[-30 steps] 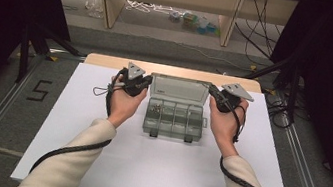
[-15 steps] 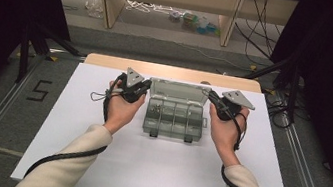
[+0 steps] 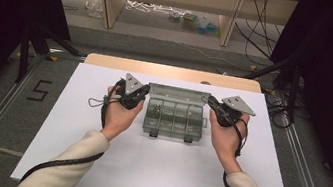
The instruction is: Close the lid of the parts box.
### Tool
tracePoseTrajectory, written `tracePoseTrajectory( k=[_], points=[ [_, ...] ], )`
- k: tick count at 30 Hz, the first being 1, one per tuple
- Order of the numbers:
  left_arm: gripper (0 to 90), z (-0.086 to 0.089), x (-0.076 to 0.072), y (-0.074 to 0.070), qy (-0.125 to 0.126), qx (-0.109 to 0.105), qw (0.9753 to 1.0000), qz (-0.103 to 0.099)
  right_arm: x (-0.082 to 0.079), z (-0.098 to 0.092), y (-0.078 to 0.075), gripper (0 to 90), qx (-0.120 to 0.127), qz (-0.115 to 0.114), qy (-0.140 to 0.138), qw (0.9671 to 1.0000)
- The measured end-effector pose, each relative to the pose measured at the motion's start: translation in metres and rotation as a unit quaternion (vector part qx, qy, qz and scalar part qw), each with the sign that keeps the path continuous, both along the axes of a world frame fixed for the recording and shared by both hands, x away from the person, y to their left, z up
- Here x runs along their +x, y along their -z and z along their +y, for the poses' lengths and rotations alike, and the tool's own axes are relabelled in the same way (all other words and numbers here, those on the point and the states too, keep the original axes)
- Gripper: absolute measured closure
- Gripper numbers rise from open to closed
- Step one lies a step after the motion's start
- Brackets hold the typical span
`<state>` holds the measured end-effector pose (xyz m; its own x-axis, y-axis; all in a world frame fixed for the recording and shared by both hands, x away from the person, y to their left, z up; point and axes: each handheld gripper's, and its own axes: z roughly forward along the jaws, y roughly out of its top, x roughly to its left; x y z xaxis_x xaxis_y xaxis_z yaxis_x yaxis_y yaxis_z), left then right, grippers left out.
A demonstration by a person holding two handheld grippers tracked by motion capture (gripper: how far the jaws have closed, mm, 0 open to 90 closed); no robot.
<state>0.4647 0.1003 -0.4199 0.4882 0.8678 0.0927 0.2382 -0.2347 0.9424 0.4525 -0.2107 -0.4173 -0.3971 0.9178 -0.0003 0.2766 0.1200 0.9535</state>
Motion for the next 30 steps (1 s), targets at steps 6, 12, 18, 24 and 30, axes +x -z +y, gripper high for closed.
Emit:
tracePoseTrajectory(
  k=[6, 12, 18, 24, 30],
  points=[
    [87.3, 0.0, -0.006, 0.003, 0.0, -0.004, 1.0, 0.001, -0.006, -0.001, 0.002, 87.6, -0.005, 0.003, -0.004, 1.0],
    [88.0, 0.002, -0.012, 0.007, 0.002, -0.004, 1.0, 0.002, -0.012, -0.001, 0.004, 87.9, -0.004, 0.006, -0.004, 1.0],
    [88.8, 0.003, -0.016, 0.009, 0.005, -0.005, 1.0, 0.005, -0.017, -0.002, 0.006, 88.3, -0.008, 0.009, -0.011, 0.9999],
    [89.2, 0.004, -0.018, 0.01, 0.006, -0.005, 1.0, 0.005, -0.019, -0.002, 0.007, 88.4, -0.009, 0.014, -0.012, 0.9998],
    [89.2, 0.005, -0.019, 0.011, 0.008, -0.004, 0.9999, 0.007, -0.02, -0.002, 0.007, 88.6, -0.016, 0.007, -0.011, 0.9998]
  ],
)
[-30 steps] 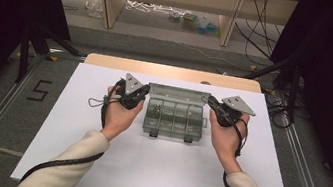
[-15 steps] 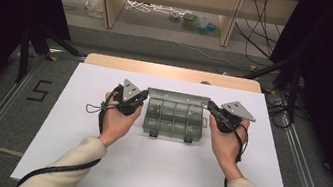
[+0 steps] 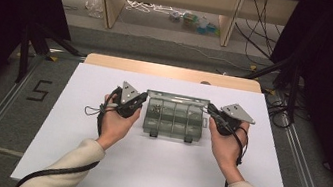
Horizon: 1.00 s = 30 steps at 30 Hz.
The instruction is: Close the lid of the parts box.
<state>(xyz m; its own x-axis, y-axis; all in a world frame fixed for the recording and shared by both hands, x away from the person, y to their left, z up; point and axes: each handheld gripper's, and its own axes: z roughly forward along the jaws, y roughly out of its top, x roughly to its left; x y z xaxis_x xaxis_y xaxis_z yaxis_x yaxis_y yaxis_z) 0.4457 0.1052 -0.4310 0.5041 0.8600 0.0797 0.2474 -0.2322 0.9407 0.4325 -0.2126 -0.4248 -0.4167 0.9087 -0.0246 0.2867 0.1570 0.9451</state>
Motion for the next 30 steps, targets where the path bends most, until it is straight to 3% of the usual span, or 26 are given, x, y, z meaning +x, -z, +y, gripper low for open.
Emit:
tracePoseTrajectory(
  k=[27, 30],
  points=[
    [90.0, 0.005, -0.017, 0.015, 0.021, 0.014, 0.9997, 0.007, -0.018, -0.002, 0.007, 88.2, -0.016, 0.026, -0.023, 0.9993],
    [90.0, 0.007, -0.018, 0.016, 0.022, 0.015, 0.9996, 0.008, -0.018, -0.003, 0.008, 88.1, -0.012, 0.015, -0.02, 0.9996]
  ],
)
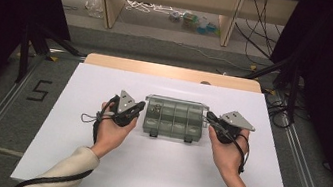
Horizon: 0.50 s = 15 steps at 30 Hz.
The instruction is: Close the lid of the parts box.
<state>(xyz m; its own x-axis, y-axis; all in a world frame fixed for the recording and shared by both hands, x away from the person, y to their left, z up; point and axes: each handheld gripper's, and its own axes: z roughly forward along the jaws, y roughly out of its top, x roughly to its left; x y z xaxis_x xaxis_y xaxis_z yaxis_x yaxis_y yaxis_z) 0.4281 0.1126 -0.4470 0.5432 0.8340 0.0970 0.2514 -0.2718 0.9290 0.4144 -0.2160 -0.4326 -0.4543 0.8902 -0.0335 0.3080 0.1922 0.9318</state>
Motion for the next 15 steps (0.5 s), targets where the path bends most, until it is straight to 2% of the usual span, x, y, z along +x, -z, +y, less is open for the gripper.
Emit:
tracePoseTrajectory(
  k=[4, 11, 12, 15],
  points=[
    [90.0, 0.004, -0.002, 0.001, 0.0, -0.002, 1.0, 0.002, -0.003, 0.0, 0.0, 88.1, -0.008, 0.005, -0.004, 0.9999],
    [90.0, 0.012, -0.005, -0.004, 0.002, -0.009, 1.0, 0.002, -0.007, -0.004, -0.001, 90.0, -0.007, 0.015, -0.007, 0.9998],
    [90.0, 0.013, -0.004, -0.005, 0.003, -0.013, 0.9999, 0.001, -0.007, -0.004, -0.001, 90.0, -0.004, 0.009, -0.007, 0.9999],
    [90.0, 0.015, -0.005, -0.009, 0.0, -0.017, 0.9999, 0.001, -0.009, -0.006, -0.003, 90.0, -0.002, 0.011, -0.007, 0.9999]
  ],
)
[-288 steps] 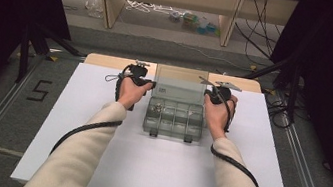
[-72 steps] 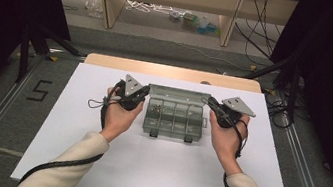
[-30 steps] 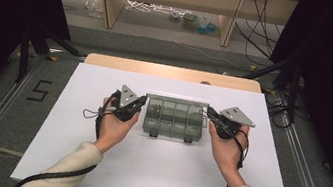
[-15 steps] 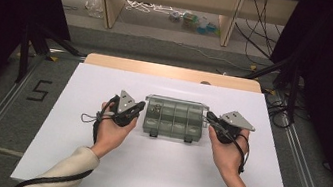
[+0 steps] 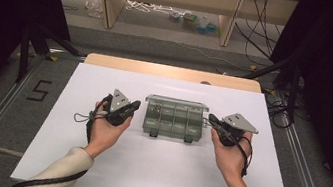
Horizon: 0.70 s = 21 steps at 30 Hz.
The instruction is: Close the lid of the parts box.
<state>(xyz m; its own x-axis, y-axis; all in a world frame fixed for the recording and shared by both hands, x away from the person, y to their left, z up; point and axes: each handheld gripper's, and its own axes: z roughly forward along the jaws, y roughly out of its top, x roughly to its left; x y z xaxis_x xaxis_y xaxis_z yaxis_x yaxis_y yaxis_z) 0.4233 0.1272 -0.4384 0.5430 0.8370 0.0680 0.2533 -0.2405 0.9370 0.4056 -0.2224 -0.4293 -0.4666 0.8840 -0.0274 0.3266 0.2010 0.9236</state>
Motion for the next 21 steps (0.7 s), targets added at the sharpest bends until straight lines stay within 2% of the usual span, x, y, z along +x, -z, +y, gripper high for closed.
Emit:
tracePoseTrajectory(
  k=[3, 5, 6, 8, 11, 12, 14, 15, 16, 17, 20, 21],
  points=[
    [90.0, 0.001, 0.0, -0.005, 0.001, -0.002, 1.0, -0.004, -0.001, -0.002, -0.002, 90.0, 0.002, -0.001, 0.002, 1.0],
    [90.0, 0.001, 0.0, -0.008, 0.0, -0.006, 1.0, -0.006, -0.001, -0.003, -0.005, 90.0, 0.001, -0.012, 0.007, 0.9999],
    [90.0, 0.001, 0.0, -0.01, 0.001, -0.006, 0.9999, -0.008, -0.002, -0.003, -0.006, 90.0, 0.012, -0.002, 0.002, 0.9999],
    [90.0, 0.001, 0.001, -0.012, 0.0, -0.008, 0.9999, -0.008, -0.003, -0.005, -0.008, 90.0, 0.007, -0.006, 0.009, 0.9999],
    [90.0, 0.001, 0.002, -0.016, -0.001, -0.011, 0.9999, -0.011, -0.002, -0.007, -0.01, 90.0, 0.017, -0.012, 0.011, 0.9997],
    [90.0, 0.001, 0.003, -0.017, 0.0, -0.011, 0.9999, -0.012, -0.002, -0.008, -0.012, 90.0, 0.012, -0.008, 0.014, 0.9998],
    [90.0, 0.0, 0.003, -0.019, -0.001, -0.014, 0.9998, -0.012, 0.001, -0.009, -0.014, 90.0, 0.021, -0.018, 0.015, 0.9995],
    [90.0, -0.001, 0.005, -0.021, 0.0, -0.013, 0.9998, -0.013, 0.001, -0.009, -0.015, 90.0, 0.026, -0.013, 0.015, 0.9995],
    [90.0, -0.001, 0.005, -0.023, 0.0, -0.013, 0.9998, -0.013, 0.003, -0.009, -0.017, 90.0, 0.023, -0.019, 0.018, 0.9994],
    [90.0, -0.002, 0.006, -0.024, 0.0, -0.016, 0.9998, -0.013, 0.004, -0.008, -0.019, 90.0, 0.02, -0.011, 0.02, 0.9995],
    [90.0, -0.004, 0.009, -0.028, 0.002, -0.016, 0.9997, -0.016, 0.009, -0.005, -0.022, 90.0, 0.024, -0.024, 0.015, 0.9993],
    [90.0, -0.005, 0.011, -0.029, 0.003, -0.017, 0.9997, -0.015, 0.01, -0.004, -0.023, 90.0, 0.026, -0.017, 0.013, 0.9994]
  ],
)
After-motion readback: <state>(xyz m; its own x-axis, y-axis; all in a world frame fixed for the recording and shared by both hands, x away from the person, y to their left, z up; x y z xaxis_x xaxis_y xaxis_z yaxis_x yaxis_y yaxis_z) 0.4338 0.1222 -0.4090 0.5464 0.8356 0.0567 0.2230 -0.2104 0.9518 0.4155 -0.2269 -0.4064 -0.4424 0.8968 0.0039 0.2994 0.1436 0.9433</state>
